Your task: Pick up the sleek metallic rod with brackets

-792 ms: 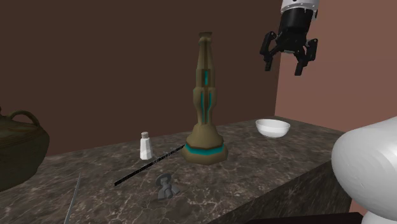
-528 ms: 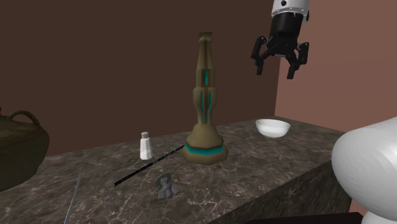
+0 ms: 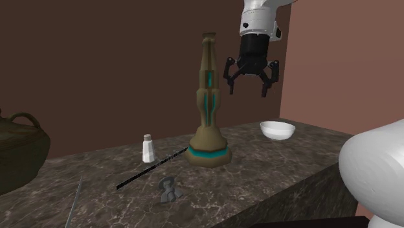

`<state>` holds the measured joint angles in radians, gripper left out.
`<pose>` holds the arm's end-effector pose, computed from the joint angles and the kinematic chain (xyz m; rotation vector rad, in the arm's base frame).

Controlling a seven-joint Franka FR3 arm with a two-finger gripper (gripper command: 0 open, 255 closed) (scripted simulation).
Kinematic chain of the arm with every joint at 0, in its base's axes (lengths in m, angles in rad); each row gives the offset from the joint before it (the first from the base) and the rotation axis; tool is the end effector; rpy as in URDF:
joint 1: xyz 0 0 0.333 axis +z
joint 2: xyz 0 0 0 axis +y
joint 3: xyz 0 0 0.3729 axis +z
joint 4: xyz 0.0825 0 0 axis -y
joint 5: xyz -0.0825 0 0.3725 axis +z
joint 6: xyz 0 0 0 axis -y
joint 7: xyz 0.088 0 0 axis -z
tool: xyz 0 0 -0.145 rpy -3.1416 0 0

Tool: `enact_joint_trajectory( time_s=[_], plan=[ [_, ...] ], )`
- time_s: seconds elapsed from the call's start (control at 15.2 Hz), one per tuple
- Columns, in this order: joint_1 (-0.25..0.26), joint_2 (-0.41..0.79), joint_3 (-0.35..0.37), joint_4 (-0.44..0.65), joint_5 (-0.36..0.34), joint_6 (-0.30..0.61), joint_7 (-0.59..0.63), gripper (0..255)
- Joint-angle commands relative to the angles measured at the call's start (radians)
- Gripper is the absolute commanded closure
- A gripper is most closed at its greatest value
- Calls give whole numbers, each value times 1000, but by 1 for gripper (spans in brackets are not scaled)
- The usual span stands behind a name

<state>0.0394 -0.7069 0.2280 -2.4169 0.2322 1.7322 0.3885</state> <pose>0.2755 0.1235 0.5500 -3.0428 0.3205 0.0199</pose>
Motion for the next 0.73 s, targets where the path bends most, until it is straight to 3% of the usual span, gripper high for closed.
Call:
enact_joint_trajectory(
  time_s=[0.0, 0.4, 0.66],
  plan=[
    [4, 24, 55, -9, 20, 38, 72, 0],
    [1, 158, 225, 13, 53, 158, 289, 0],
    [-20, 286, 342, 60, 37, 238, 446, 0]
  ],
)
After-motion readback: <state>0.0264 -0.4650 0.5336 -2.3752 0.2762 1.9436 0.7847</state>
